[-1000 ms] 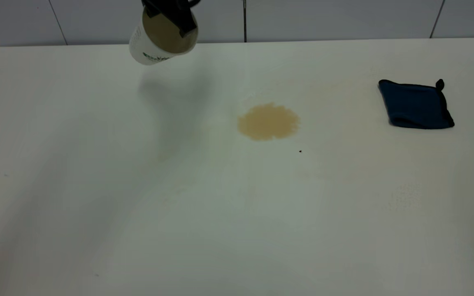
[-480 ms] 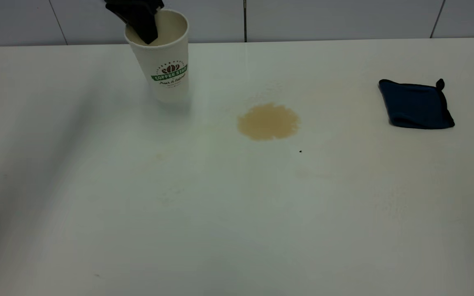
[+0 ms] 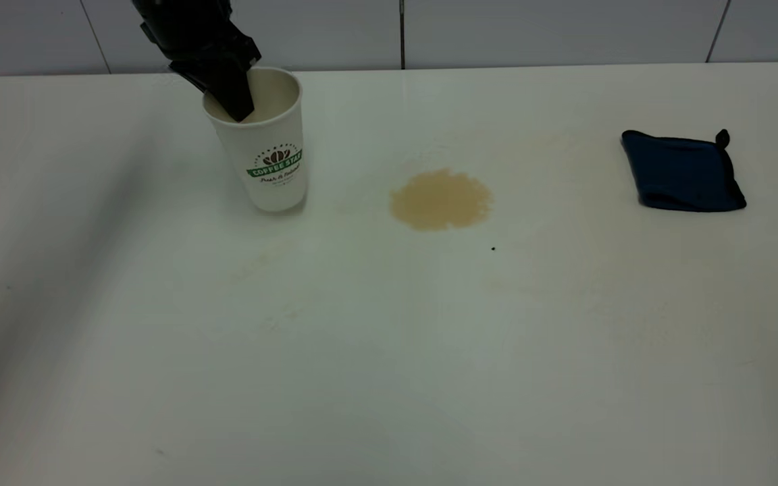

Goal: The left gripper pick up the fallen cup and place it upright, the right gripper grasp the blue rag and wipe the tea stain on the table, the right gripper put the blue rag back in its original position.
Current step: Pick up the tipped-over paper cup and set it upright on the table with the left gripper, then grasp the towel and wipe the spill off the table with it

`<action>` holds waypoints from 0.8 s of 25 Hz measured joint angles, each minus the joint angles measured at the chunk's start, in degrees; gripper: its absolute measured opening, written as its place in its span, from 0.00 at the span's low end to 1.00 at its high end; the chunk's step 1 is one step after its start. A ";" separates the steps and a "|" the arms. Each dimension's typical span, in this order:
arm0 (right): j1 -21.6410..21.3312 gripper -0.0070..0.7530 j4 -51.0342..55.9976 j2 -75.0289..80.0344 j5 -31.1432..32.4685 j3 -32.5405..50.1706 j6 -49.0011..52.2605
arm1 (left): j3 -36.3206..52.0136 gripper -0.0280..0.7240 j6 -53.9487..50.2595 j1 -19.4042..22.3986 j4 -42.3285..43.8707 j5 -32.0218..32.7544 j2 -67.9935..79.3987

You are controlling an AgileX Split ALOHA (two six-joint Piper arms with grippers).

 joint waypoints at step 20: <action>0.00 0.32 0.00 0.00 0.00 0.00 0.00 | -5.12 0.96 -13.85 0.00 4.93 8.17 -9.75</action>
